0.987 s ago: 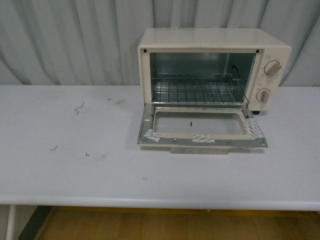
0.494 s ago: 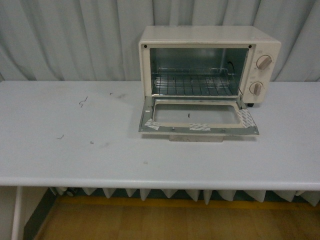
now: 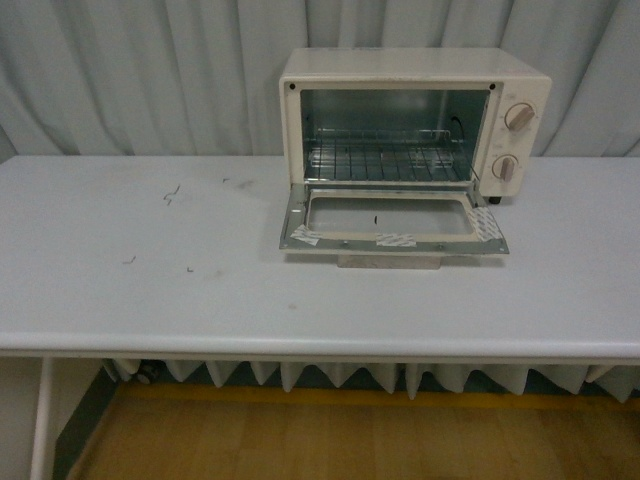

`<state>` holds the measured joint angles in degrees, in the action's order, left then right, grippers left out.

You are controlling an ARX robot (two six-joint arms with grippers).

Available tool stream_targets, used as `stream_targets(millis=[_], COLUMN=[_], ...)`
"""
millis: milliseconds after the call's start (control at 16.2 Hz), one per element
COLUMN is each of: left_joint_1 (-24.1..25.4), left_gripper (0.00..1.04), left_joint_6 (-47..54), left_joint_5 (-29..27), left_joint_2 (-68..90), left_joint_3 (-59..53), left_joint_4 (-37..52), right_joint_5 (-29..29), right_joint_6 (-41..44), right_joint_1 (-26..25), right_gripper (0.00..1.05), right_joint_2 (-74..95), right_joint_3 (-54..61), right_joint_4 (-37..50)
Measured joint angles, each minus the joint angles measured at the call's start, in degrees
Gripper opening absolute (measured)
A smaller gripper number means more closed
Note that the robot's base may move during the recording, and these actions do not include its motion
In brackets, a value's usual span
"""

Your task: Open oven

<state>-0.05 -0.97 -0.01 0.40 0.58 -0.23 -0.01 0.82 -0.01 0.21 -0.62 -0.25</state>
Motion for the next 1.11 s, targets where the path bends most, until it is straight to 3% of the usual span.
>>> stream_targets(millis=[1111], left_joint_1=[0.0], left_gripper=[0.98], left_joint_6=[0.0], left_joint_5=[0.0], left_joint_2=[0.0], left_joint_3=[0.0], left_joint_4=[0.0], right_joint_5=[0.0], right_joint_6=[0.0], right_joint_1=[0.0], right_gripper=[0.98], right_joint_2=[0.0], right_joint_3=[0.0], right_joint_4=[0.1])
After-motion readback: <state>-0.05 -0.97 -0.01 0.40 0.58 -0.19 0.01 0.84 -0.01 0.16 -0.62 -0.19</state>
